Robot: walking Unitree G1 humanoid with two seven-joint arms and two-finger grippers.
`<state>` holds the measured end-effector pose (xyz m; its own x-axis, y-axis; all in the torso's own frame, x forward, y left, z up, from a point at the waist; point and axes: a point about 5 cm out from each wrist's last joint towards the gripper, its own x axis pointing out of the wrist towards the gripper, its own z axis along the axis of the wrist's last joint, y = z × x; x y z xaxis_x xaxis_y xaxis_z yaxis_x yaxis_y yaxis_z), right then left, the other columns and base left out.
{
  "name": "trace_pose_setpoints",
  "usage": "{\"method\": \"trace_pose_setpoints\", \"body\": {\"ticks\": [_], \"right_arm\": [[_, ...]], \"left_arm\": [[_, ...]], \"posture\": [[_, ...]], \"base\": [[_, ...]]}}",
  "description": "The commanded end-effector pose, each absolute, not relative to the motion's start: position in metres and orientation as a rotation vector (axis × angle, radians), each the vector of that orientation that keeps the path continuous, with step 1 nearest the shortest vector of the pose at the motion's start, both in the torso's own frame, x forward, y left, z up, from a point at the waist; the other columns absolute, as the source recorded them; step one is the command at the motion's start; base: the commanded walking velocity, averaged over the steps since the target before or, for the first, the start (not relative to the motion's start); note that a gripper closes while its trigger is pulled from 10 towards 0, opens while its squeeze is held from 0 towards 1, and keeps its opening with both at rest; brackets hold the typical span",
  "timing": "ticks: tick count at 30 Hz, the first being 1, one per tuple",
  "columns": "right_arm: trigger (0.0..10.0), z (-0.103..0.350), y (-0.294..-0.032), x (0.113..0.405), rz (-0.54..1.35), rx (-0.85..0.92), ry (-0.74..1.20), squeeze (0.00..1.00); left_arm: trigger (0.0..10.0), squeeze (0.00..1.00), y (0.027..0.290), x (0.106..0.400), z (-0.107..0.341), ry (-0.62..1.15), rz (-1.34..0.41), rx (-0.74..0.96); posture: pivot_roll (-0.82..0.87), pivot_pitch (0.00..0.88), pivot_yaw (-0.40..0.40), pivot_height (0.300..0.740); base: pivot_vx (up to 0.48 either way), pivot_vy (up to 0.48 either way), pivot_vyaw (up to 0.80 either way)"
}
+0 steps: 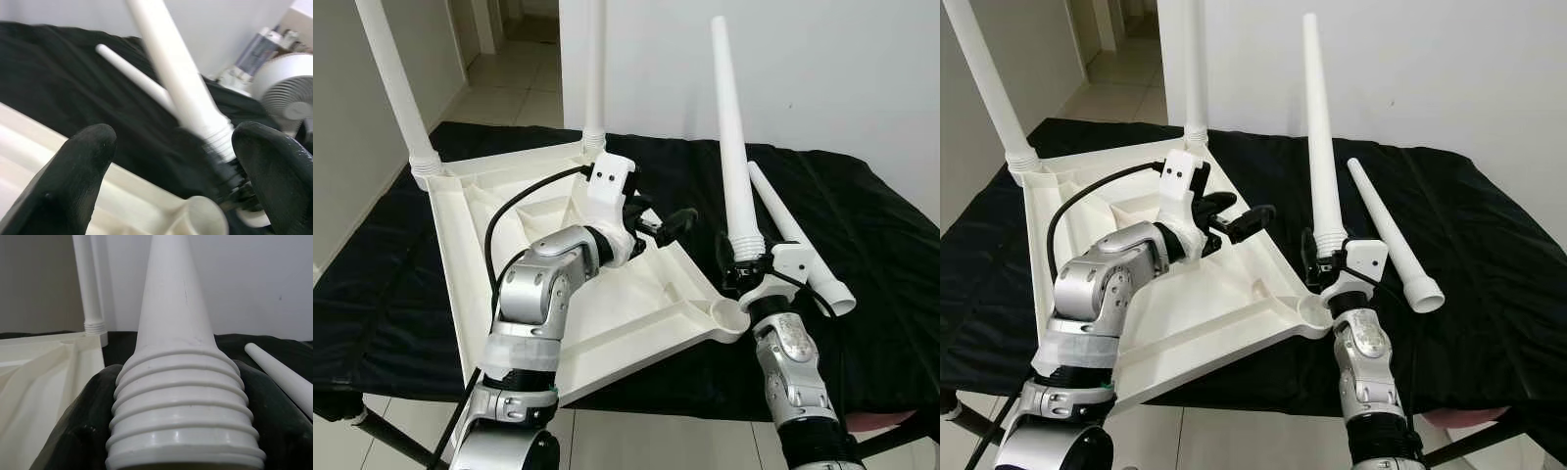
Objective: Building children table
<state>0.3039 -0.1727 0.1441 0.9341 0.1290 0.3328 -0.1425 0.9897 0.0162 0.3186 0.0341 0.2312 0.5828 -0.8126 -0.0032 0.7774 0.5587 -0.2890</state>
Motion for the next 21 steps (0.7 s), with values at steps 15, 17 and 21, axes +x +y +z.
{"method": "trace_pose_setpoints", "body": {"ticks": [15,17,21], "right_arm": [[10.0,0.156,-0.121,0.298,0.425,0.049,-0.420,0.00],[10.0,0.158,-0.117,0.297,0.443,0.043,-0.428,0.00],[10.0,0.159,-0.112,0.296,0.467,0.035,-0.439,0.00]], "left_arm": [[10.0,0.00,0.019,0.318,0.246,0.274,-1.106,-0.442],[10.0,0.00,0.019,0.321,0.242,0.303,-1.076,-0.434],[10.0,0.00,0.022,0.327,0.236,0.357,-1.023,-0.435]], "posture": [[-0.07,0.000,-0.019,0.740],[-0.07,0.000,-0.019,0.740],[-0.08,0.000,-0.019,0.740]], "base": [[0.000,0.000,0.00],[0.000,0.000,0.00],[0.000,0.000,0.00]]}}
